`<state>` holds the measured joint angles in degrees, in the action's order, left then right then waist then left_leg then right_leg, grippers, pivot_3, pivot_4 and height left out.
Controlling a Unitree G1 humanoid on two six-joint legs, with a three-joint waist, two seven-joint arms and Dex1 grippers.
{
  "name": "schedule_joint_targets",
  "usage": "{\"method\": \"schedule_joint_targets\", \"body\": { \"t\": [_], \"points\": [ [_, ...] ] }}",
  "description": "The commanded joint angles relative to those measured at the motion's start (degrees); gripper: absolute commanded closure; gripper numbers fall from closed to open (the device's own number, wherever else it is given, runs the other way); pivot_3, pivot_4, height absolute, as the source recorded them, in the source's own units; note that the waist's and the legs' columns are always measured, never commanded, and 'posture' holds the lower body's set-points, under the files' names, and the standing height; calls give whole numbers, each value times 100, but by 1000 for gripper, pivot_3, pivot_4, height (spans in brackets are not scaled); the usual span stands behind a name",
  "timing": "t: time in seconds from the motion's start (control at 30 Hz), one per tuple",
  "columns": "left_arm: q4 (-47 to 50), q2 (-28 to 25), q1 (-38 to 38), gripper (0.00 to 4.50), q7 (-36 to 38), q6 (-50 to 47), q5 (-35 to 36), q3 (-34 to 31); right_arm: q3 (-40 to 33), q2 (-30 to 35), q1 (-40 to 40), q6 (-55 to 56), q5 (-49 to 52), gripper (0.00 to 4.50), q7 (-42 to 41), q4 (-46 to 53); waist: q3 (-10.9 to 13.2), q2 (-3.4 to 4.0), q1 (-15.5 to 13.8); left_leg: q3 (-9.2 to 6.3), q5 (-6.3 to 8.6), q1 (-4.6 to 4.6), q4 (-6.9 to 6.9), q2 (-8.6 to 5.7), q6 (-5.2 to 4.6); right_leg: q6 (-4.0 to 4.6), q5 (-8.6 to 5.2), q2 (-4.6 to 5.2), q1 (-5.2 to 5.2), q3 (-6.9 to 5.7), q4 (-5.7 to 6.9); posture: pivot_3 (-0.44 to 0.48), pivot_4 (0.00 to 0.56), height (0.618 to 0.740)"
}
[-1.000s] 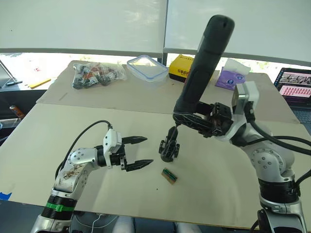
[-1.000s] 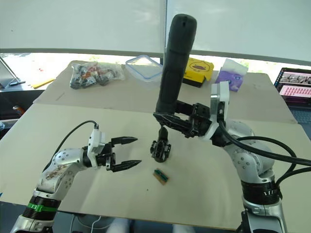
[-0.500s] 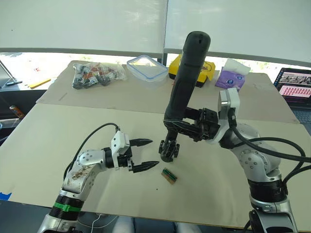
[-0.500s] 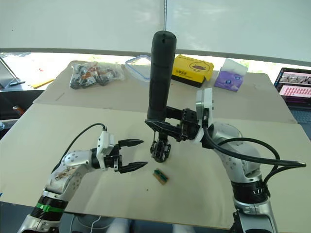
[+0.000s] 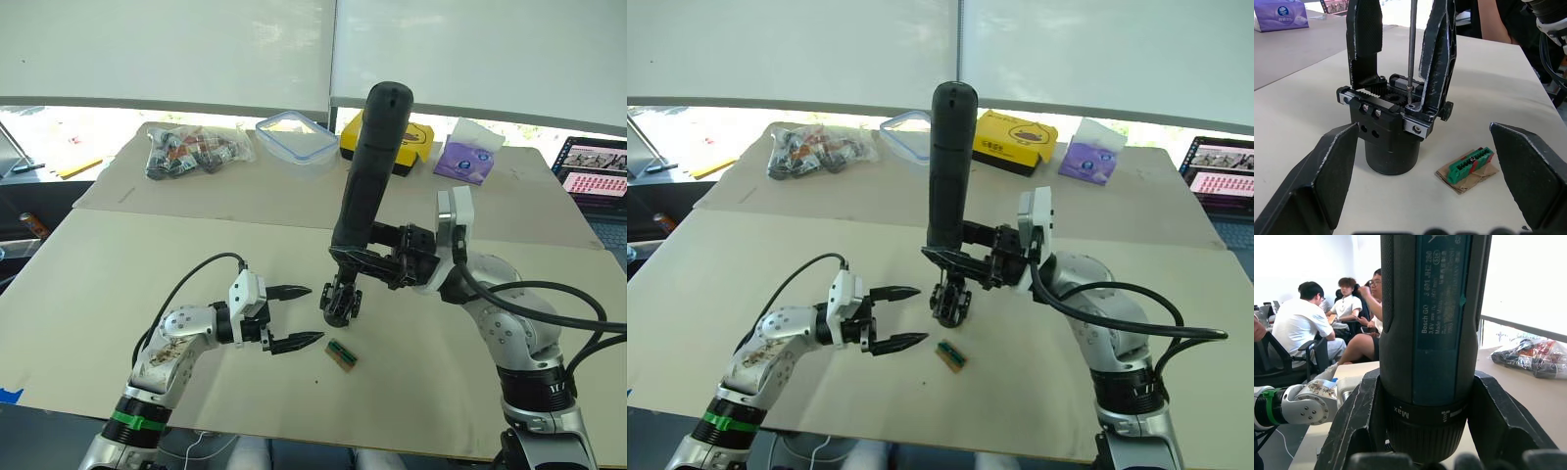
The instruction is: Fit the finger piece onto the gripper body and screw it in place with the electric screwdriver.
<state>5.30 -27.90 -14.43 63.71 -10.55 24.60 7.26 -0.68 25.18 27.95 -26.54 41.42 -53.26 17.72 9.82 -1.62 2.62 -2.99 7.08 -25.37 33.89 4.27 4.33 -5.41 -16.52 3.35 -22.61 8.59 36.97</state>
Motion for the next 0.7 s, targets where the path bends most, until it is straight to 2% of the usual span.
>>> {"method": "schedule_joint_targets", "body": {
  "t": [0.03, 0.7],
  "points": [
    [69, -1, 25, 0, 27, 118, -20, -19, -120, -37, 28, 201, 60, 2594, -30, 183, 0, 0, -1, 0, 0, 0, 0, 0, 0, 0, 0, 0, 0, 0, 0, 0, 150, 740],
    [-108, 103, 11, 0, -84, 298, -253, 26, -45, -20, -87, 200, -100, 2594, -27, 200, 0, 0, -2, 0, 0, 0, 0, 0, 0, 0, 0, 0, 1, 0, 0, 0, 150, 740]
  ]
}}
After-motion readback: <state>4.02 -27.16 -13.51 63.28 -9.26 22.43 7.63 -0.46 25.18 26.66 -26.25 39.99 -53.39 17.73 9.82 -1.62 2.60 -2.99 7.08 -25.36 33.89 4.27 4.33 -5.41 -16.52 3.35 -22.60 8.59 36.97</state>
